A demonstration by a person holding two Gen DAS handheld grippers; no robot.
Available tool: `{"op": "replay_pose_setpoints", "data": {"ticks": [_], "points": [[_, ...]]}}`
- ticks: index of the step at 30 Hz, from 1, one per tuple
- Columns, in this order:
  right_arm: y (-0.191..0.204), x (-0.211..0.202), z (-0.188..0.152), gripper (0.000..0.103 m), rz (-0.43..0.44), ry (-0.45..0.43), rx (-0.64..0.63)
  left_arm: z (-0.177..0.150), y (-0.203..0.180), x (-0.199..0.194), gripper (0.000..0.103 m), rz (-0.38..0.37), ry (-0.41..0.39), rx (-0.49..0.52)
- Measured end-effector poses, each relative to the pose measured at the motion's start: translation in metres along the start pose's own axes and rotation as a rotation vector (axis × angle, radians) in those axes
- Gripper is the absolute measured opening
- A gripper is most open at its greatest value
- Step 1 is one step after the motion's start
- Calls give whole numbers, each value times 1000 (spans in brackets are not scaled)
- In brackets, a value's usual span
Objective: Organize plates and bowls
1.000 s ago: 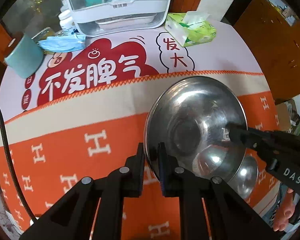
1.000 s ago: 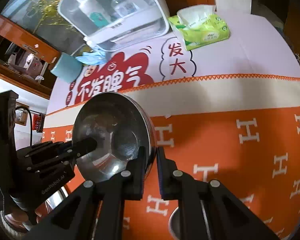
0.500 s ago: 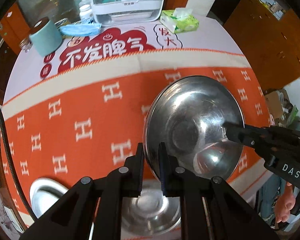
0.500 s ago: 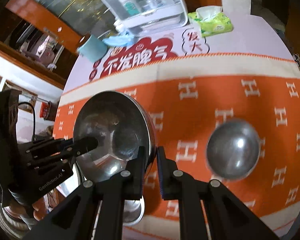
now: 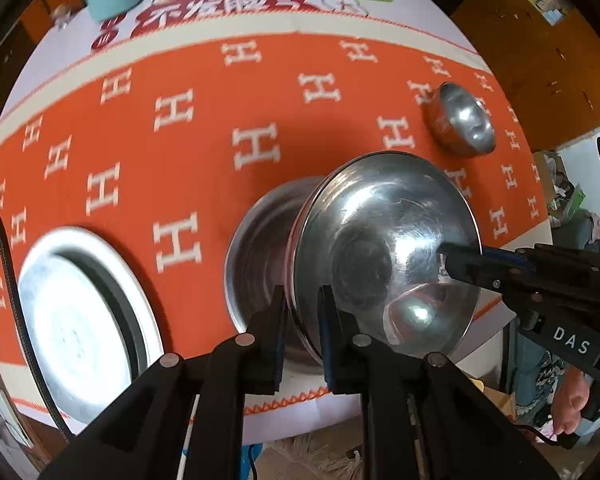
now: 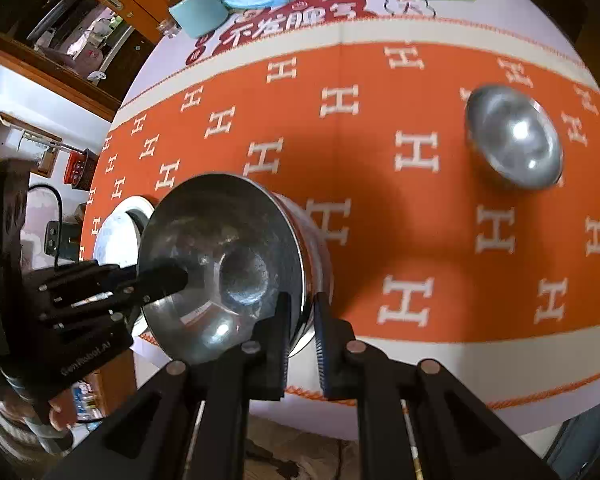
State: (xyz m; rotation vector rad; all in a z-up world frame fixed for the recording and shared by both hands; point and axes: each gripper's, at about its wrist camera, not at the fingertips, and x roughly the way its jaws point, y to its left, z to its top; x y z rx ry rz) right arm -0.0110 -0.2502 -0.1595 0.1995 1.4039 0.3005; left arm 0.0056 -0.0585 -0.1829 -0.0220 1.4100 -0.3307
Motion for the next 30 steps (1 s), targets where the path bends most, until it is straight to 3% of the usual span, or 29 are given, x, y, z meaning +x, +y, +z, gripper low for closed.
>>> {"op": "replay_pose_setpoints", "data": {"ticks": [11,18,21,23,25,30], "points": [[19,38,-5,11,-92,29,-50,-12,17,38,13,68,16,-25],[20,52,-1,11,-144,42,-75,-11,18,51,16,60,32,-28],[26,51,0,12,-199,20,-118,-9,14,51,29,45,31,-15],[30,49,0,14,-229,4,-145,-7,11,49,45,27,30,-10],[32,46,0,27,-230,-3,-152,-6,8,43,56,12,16,-5],[33,34,-2,31,-233,-36,-151,-3,3,23,74,78,-40,23]]}}
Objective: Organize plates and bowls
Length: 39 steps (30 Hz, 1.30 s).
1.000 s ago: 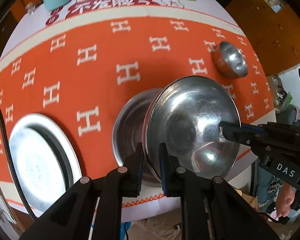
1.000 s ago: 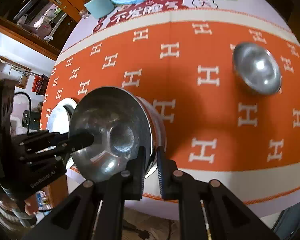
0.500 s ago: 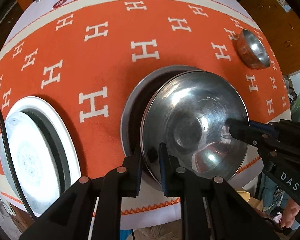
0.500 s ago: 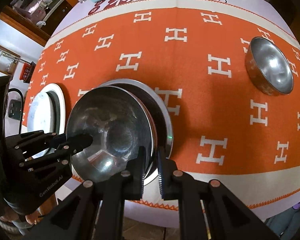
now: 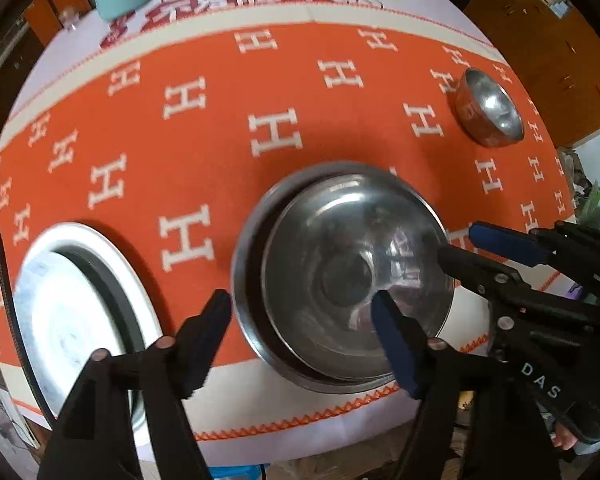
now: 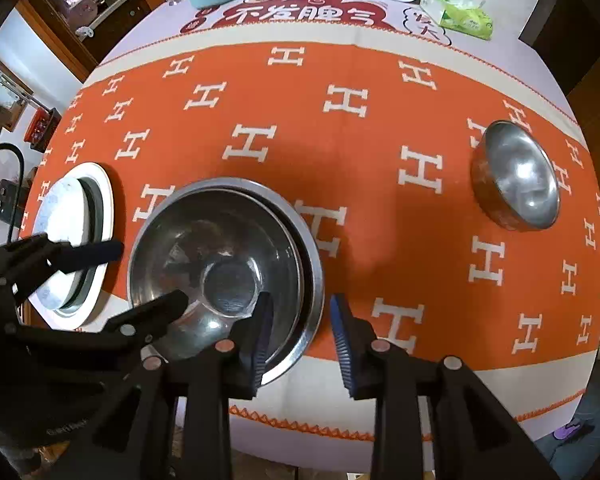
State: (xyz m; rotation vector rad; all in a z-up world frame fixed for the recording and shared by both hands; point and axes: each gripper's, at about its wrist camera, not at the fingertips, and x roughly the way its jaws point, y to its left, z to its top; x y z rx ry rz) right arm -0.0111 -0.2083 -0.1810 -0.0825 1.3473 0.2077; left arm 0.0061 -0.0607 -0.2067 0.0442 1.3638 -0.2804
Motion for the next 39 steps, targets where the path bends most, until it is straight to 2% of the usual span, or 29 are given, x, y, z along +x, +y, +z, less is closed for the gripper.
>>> {"op": "replay_pose_setpoints", "data": {"ticks": [3,10,21,32,39], "points": [[-3,-7,-1,34,20,-10,13,1,4,-10,76,-21,-15,-10],[-6,-23,-4,34,58,-32,33,1,9,-26,76,-68,-38,-56],[-30,-49,-4,34,116,-76,88,16,-12,-58,76,-95,-111,-31],[-99,-92,9,34,99,-214,207,63,-66,-91,77,-112,-198,66],[-157,-104,22,34,57,-273,295,104,-104,-84,78,-125,-219,100]]}}
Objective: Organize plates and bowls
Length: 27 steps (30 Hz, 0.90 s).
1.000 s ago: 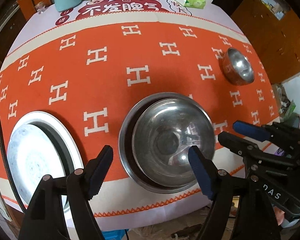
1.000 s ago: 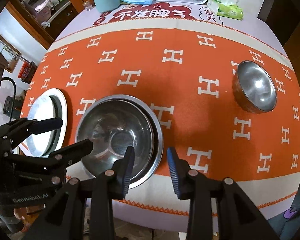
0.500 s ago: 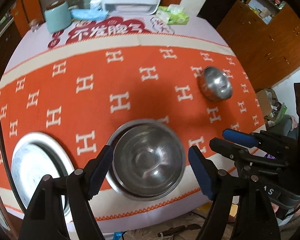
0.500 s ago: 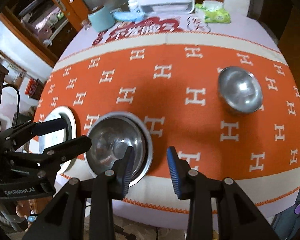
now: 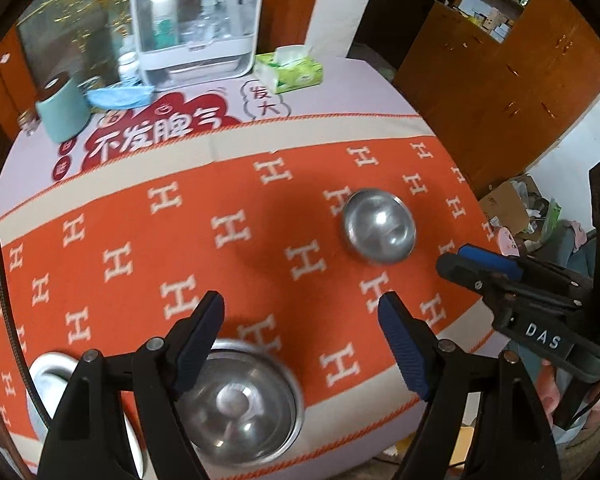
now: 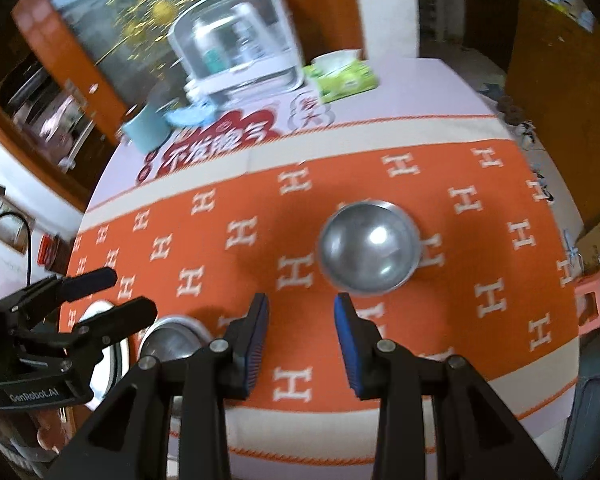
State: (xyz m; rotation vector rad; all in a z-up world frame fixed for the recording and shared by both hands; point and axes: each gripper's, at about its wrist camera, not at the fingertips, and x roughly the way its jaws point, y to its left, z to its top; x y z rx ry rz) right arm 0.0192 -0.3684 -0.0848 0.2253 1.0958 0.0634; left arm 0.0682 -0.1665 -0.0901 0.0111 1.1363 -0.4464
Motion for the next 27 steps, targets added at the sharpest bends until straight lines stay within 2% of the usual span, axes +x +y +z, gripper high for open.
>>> {"op": "replay_pose_setpoints", "data": {"ticks": [7,14,22,27], "points": [[-55,12,27,34,-38,-12,99,38,-23,54,78,1,31,-5],[-97,46,40,34,-46,44,171,59,-37,114,78,-13,99,-26],[-122,91,38,34,-39,142,195,70,-44,172,78,7,182,-31],[-126,110,39,34,-20,175,194,70,-44,192,78,20,215,-25]]}}
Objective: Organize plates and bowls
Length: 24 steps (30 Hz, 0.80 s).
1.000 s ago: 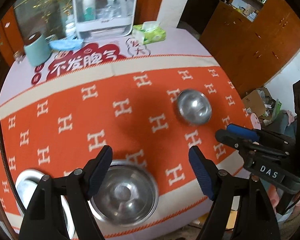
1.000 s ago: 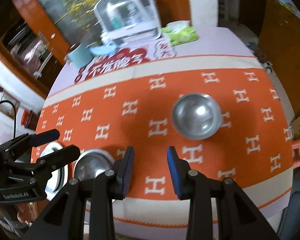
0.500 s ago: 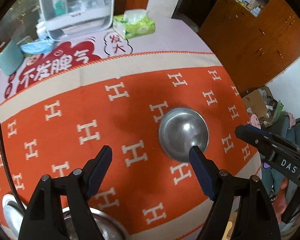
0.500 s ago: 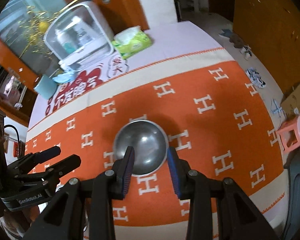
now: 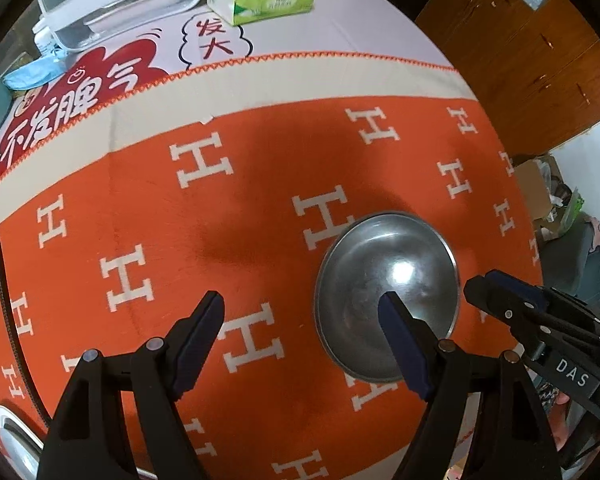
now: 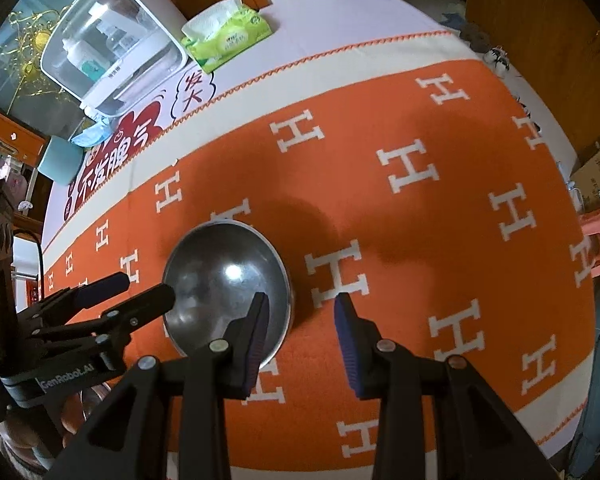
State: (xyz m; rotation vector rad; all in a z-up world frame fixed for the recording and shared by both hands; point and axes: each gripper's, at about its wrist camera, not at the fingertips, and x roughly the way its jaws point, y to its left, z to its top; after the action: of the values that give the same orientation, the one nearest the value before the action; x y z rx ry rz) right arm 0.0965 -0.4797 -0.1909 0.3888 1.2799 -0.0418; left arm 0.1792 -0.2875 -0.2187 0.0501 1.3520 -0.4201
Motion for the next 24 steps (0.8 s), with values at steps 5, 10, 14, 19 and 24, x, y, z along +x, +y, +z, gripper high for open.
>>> {"op": "replay_pose_setpoints", "data": {"ticks": [5,10,14,19,24], "points": [[3,14,2,34,17,29,-17,1,-1,14,77,6,27,12],[5,23,2,32,24,54,-34,3,-3,24,64,8,40,29],[4,30,3,12,31,80,-37,3,-4,33,28,-11,75,32],[6,30,2,8,35,73,-37,0,-10,40,9,-43,101,28],[7,25,3,7,29,59,-41,-4,-14,33,7,-40,82,43]]}}
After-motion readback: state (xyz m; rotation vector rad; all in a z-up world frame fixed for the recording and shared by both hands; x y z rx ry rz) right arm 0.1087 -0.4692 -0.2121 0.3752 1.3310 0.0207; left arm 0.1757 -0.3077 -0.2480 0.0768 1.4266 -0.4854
